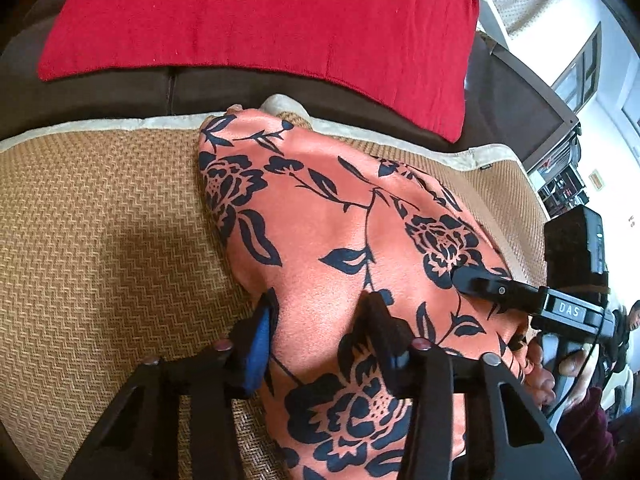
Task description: Fold small clothes
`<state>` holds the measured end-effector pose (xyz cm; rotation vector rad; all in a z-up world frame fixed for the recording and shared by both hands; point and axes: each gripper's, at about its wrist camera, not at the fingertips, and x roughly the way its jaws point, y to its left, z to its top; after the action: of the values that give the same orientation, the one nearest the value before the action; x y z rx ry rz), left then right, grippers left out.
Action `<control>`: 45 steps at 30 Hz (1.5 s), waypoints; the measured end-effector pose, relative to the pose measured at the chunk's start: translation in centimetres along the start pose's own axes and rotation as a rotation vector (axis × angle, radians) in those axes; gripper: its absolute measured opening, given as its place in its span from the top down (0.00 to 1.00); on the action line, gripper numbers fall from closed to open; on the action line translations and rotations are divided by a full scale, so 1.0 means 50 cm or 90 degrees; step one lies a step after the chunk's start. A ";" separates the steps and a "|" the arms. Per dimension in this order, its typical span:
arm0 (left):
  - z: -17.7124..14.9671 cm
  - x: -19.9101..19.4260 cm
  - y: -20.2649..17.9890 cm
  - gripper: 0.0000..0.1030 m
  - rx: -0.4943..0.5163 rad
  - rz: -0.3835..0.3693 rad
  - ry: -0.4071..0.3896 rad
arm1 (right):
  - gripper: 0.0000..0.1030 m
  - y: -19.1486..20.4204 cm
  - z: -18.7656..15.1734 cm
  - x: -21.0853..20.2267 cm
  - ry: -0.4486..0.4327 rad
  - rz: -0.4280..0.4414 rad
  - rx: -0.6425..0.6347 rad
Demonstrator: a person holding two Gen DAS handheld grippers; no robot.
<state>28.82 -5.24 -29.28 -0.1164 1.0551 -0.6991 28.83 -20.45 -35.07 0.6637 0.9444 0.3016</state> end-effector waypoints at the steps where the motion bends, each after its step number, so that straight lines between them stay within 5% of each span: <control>1: -0.005 -0.010 0.003 0.57 0.001 0.004 -0.004 | 0.50 0.013 -0.001 -0.002 -0.009 -0.004 -0.008; 11: -0.007 -0.100 0.033 0.59 -0.005 0.041 -0.066 | 0.55 0.110 -0.004 -0.009 -0.063 0.037 -0.054; 14: -0.018 -0.086 0.046 0.59 -0.009 0.094 -0.038 | 0.55 0.116 -0.007 0.021 -0.041 0.028 -0.052; 17: -0.027 -0.047 0.043 0.54 0.032 0.200 -0.003 | 0.47 0.093 -0.014 0.077 0.019 -0.028 -0.025; 19: -0.029 -0.048 0.034 0.51 0.048 0.216 -0.008 | 0.44 0.083 -0.012 0.081 0.025 -0.026 -0.003; 25: -0.042 -0.131 0.005 0.32 0.063 0.230 -0.086 | 0.44 0.130 -0.025 -0.050 -0.095 -0.076 -0.071; 29: -0.077 -0.154 -0.007 0.22 0.065 0.246 -0.094 | 0.47 0.175 -0.051 -0.098 -0.150 -0.022 -0.096; 33: -0.105 -0.101 -0.013 0.22 0.074 0.293 -0.027 | 0.61 0.210 -0.092 -0.062 -0.102 -0.029 -0.132; 36: -0.118 -0.047 0.001 0.21 0.067 0.310 0.019 | 0.67 0.161 -0.110 0.015 -0.012 -0.084 -0.072; 45: -0.167 -0.218 -0.082 0.20 0.064 0.390 -0.109 | 0.68 0.209 -0.151 -0.111 -0.079 -0.081 -0.071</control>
<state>16.70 -0.18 -23.58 0.2250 0.8265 -0.1805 19.94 -12.38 -27.86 0.5110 0.8409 0.1962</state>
